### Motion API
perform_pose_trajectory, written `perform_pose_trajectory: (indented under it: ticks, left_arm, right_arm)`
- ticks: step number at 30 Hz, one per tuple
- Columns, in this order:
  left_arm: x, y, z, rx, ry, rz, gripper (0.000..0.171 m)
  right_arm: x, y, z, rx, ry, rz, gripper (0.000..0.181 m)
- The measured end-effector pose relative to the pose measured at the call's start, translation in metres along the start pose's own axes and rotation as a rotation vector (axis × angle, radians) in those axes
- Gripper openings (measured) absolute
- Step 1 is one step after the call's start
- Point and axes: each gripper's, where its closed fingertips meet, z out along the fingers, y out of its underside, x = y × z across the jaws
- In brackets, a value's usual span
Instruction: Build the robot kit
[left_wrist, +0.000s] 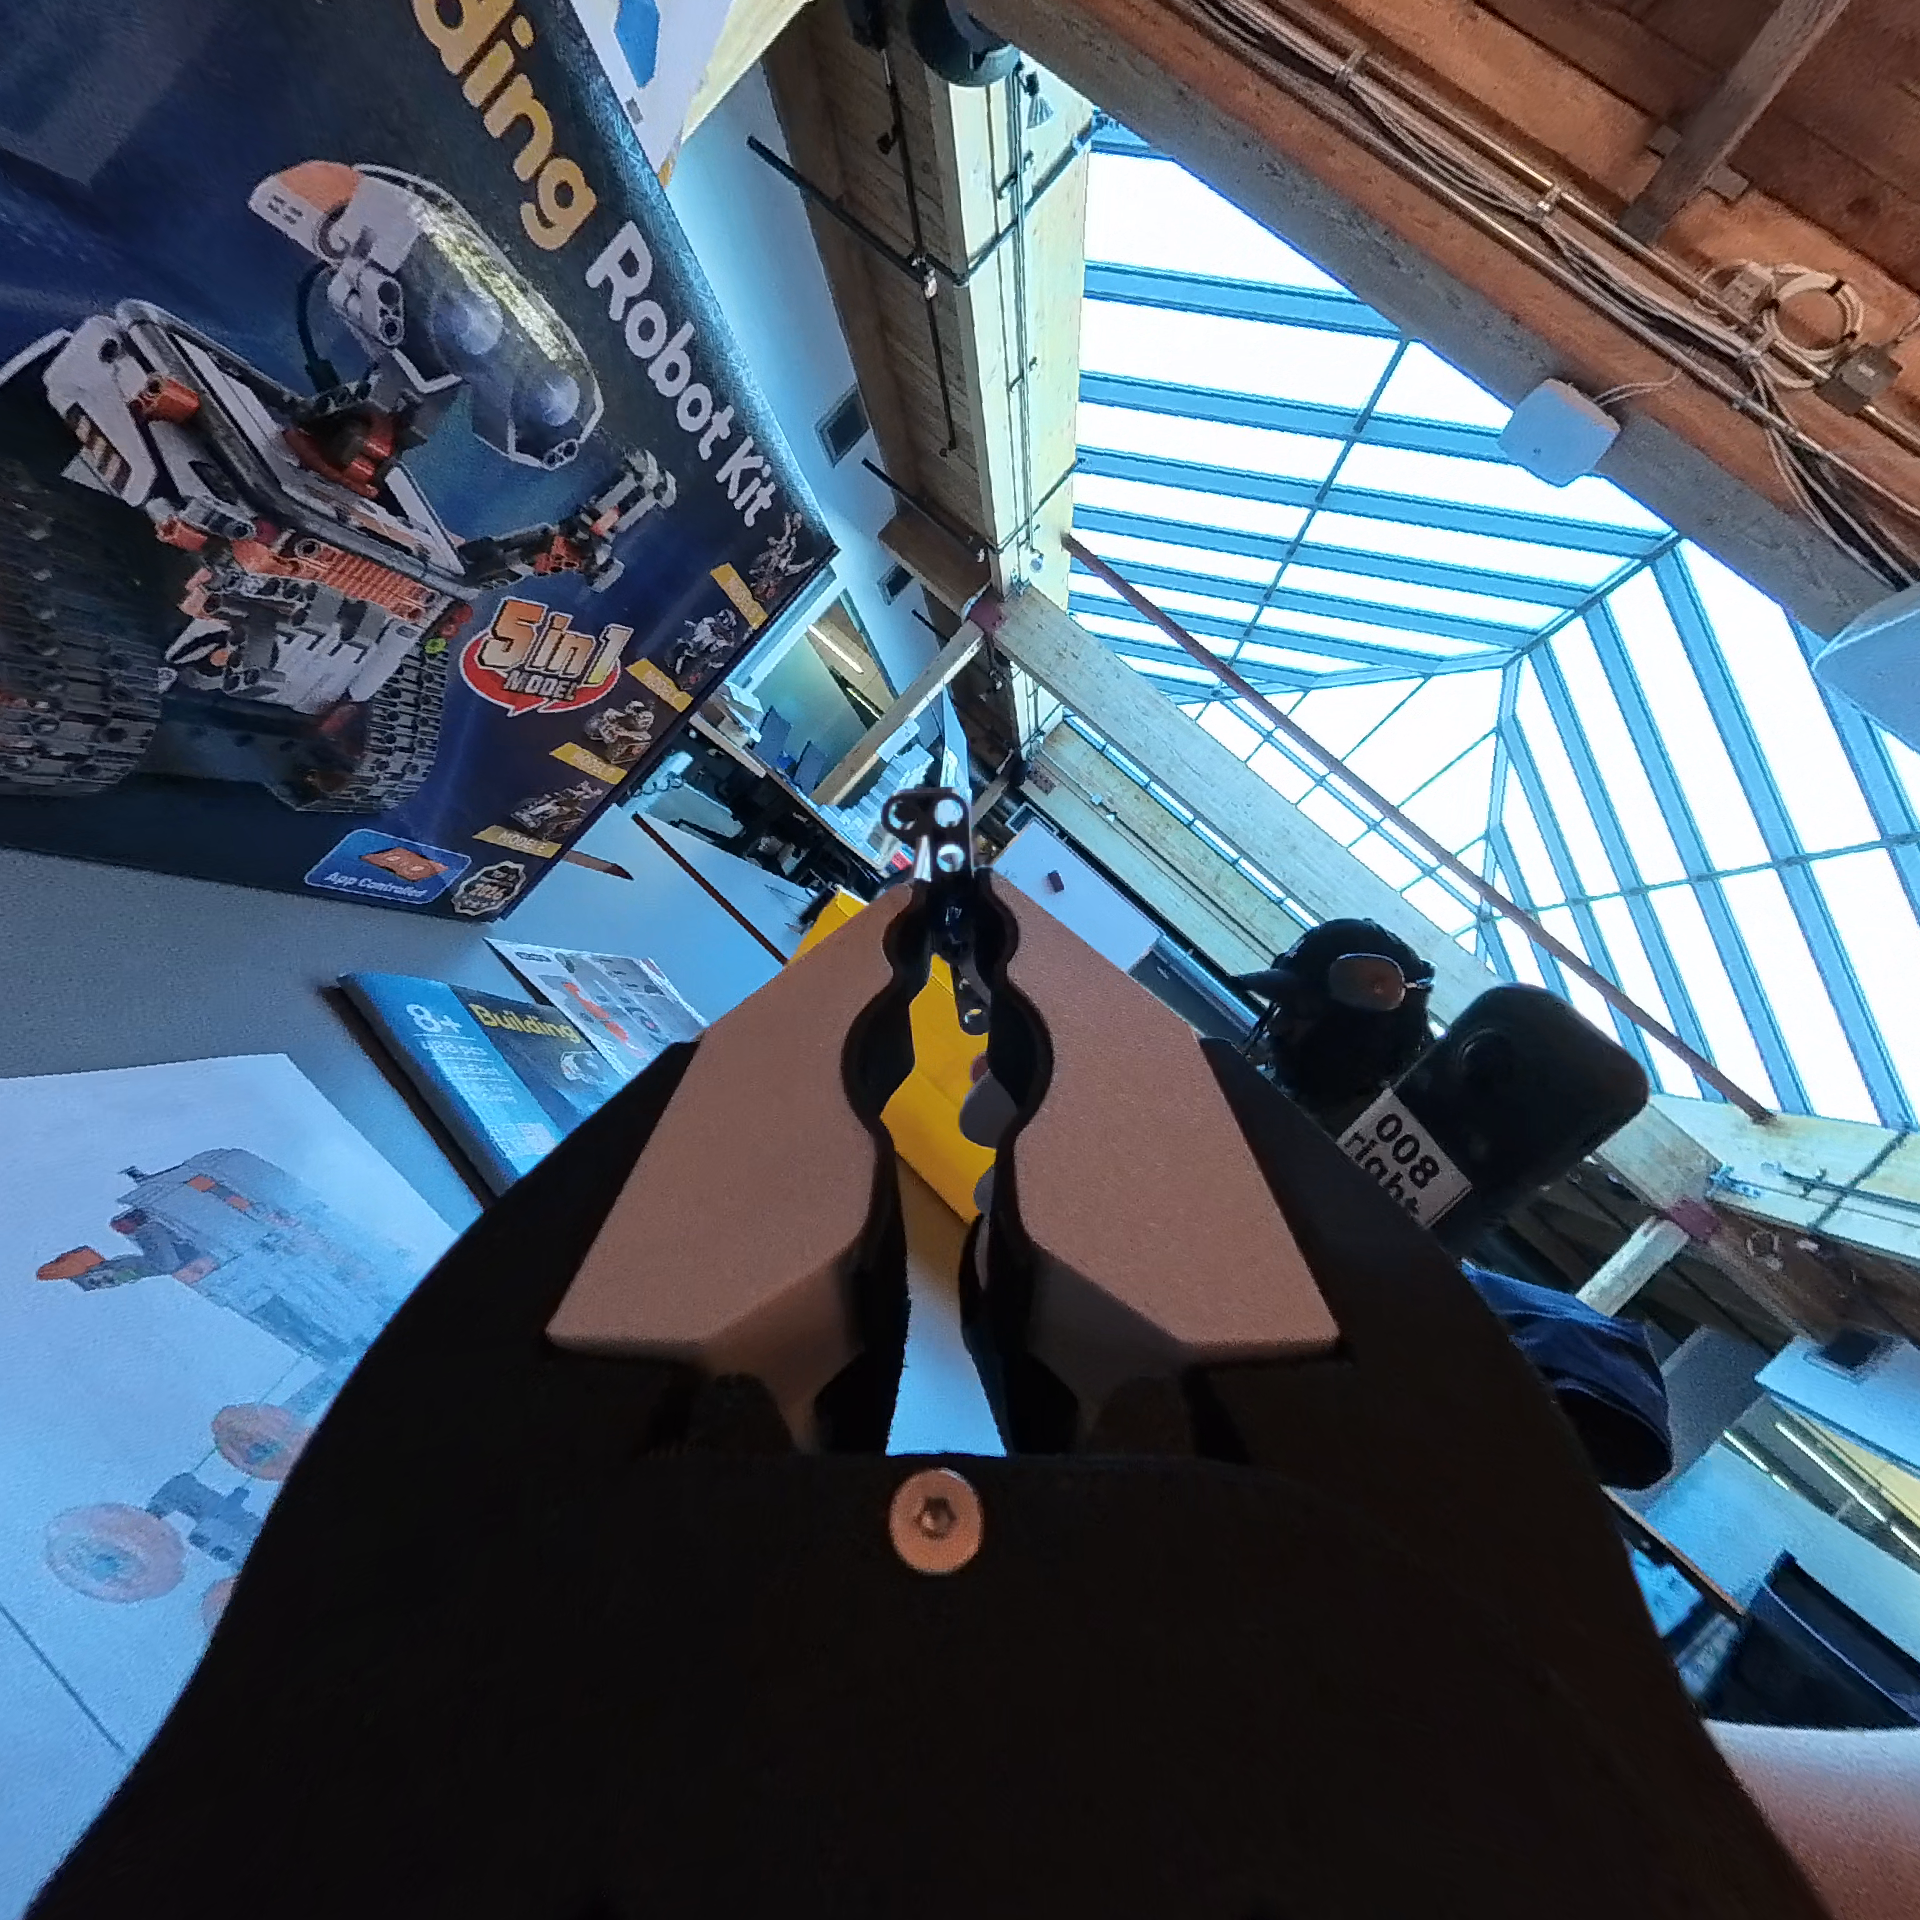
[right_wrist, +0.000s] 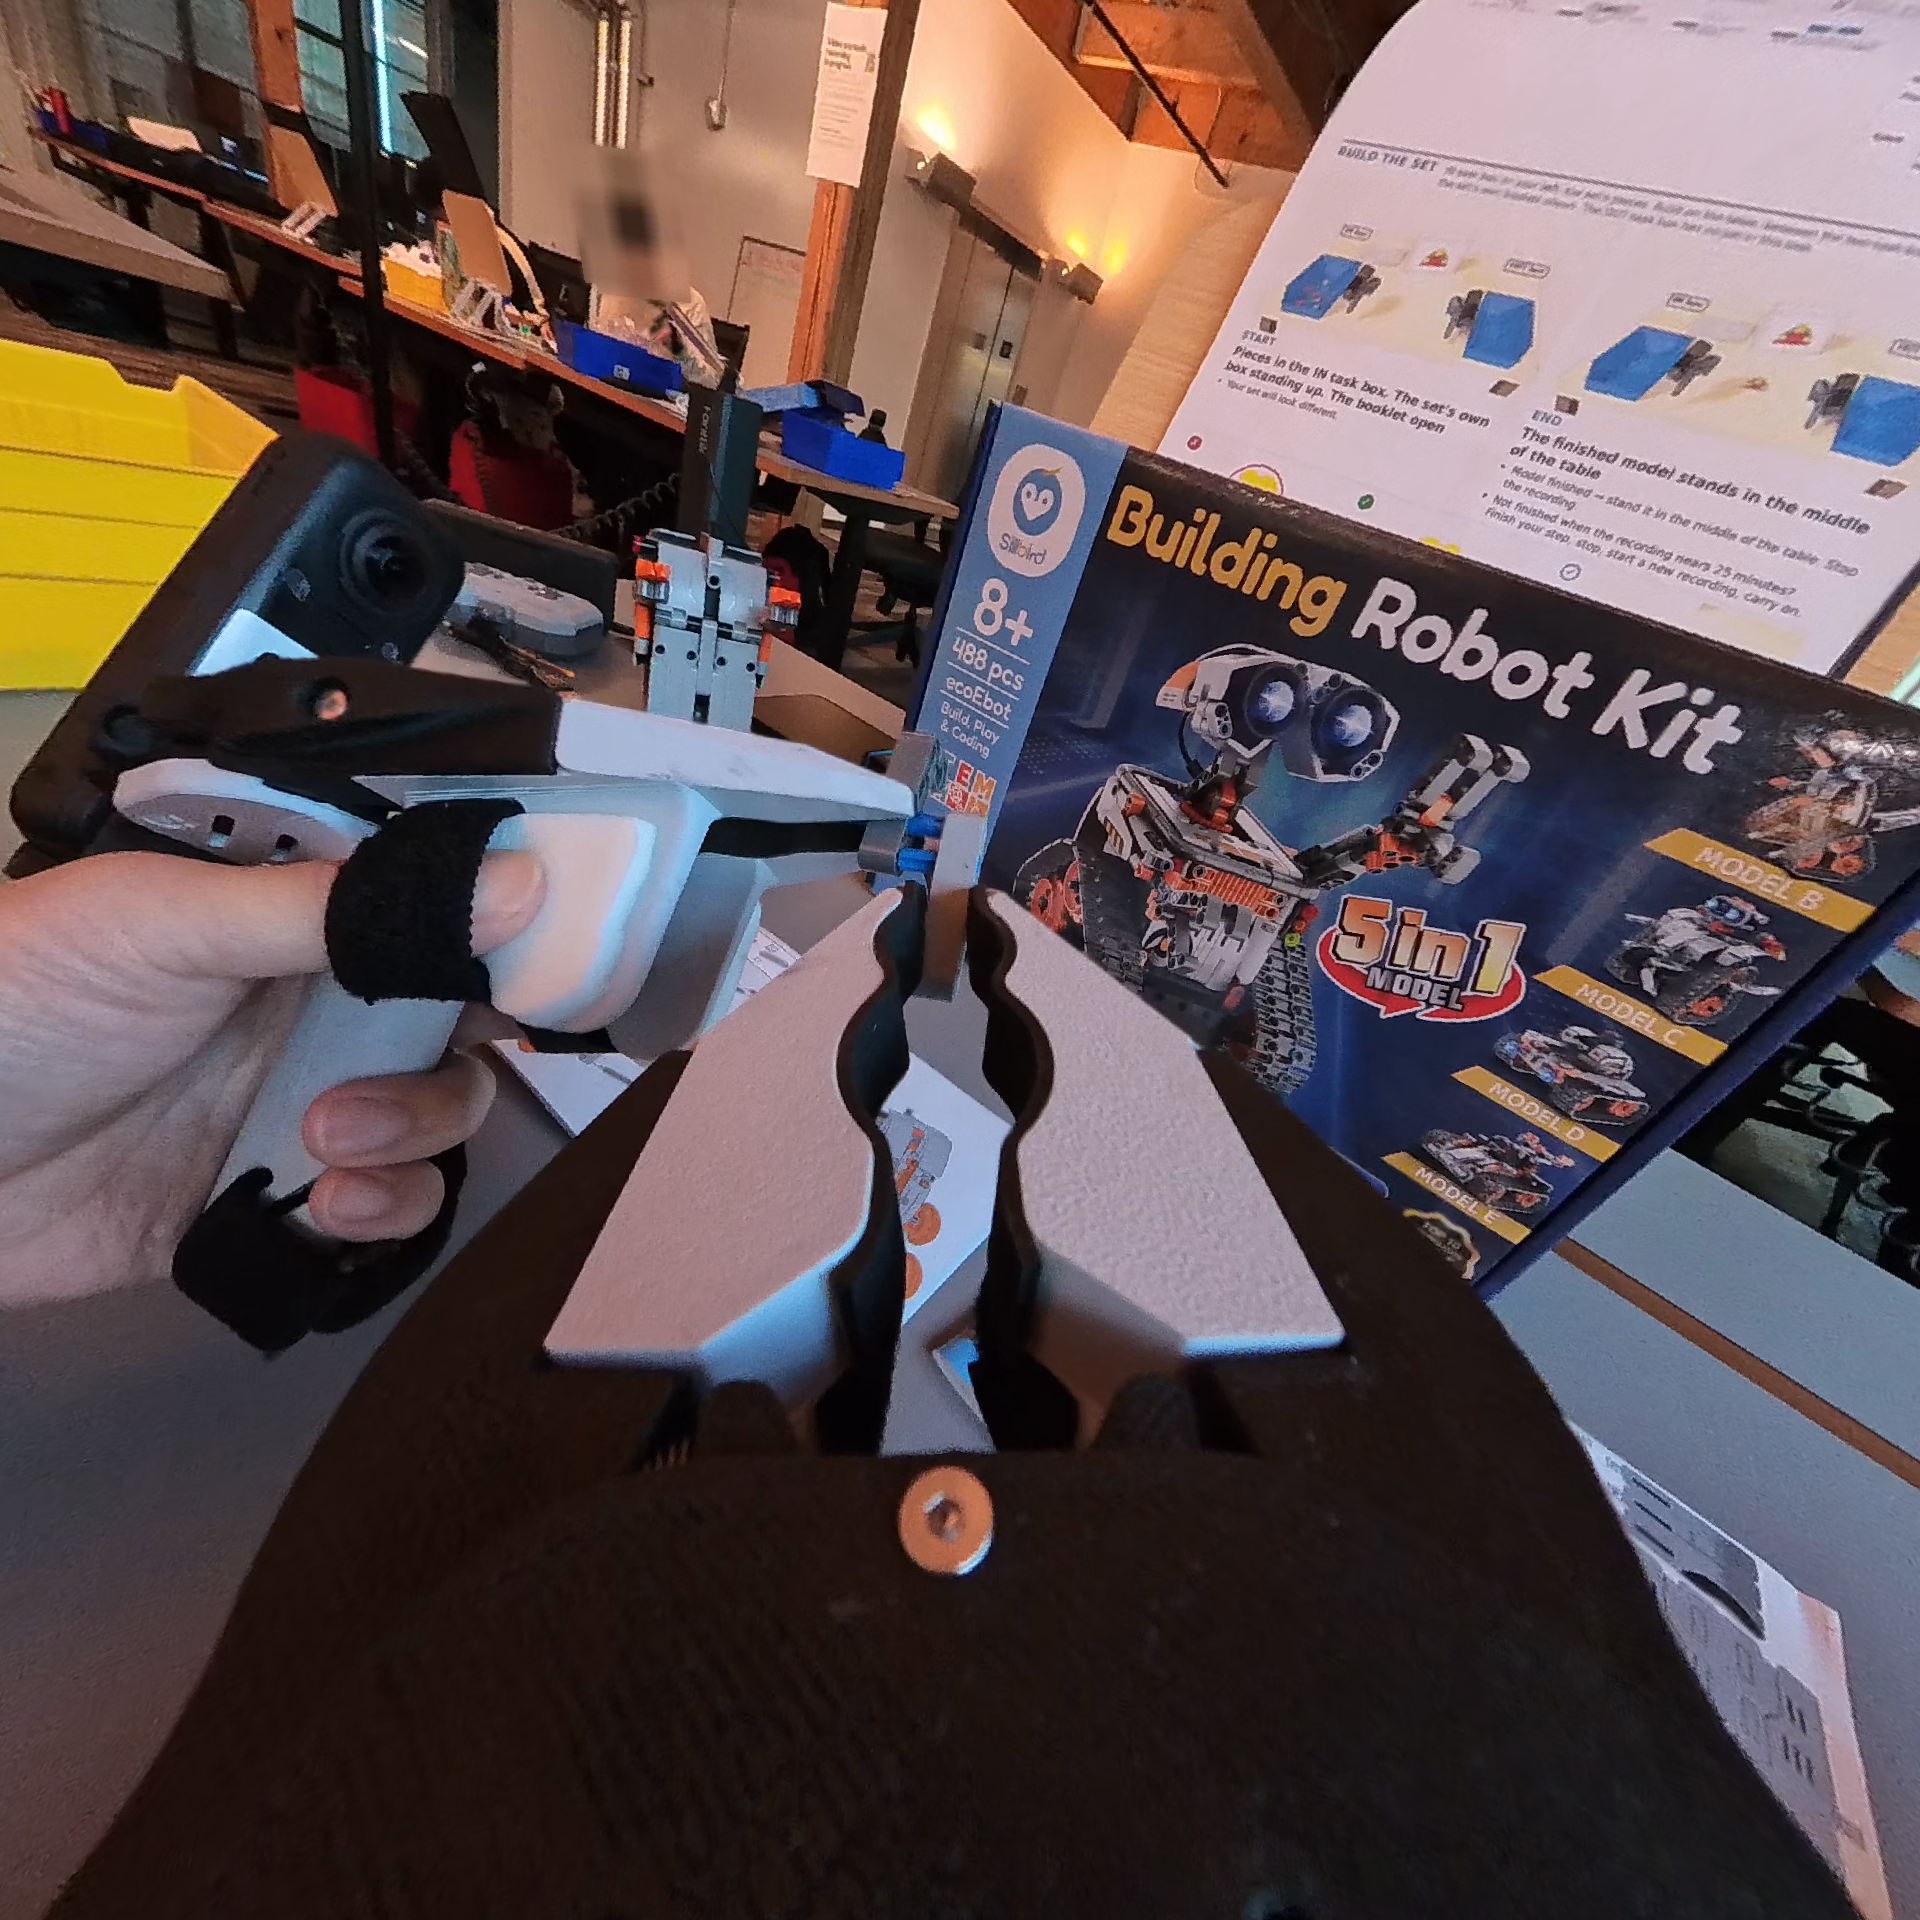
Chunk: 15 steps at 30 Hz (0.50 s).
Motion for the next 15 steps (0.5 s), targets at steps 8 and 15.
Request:
perform_pose_trajectory:
  ticks: [8,15]
  left_arm:
    - [-0.0030,-0.0017,-0.0035,0.027,-0.028,0.010,0.005]
    - [-0.0062,-0.0029,-0.0045,0.056,-0.053,0.002,0.005]
  right_arm:
    - [-0.0041,0.0019,0.0029,-0.004,0.049,-0.003,0.006]
    - [-0.0040,0.0042,0.0062,-0.011,0.111,-0.030,0.006]
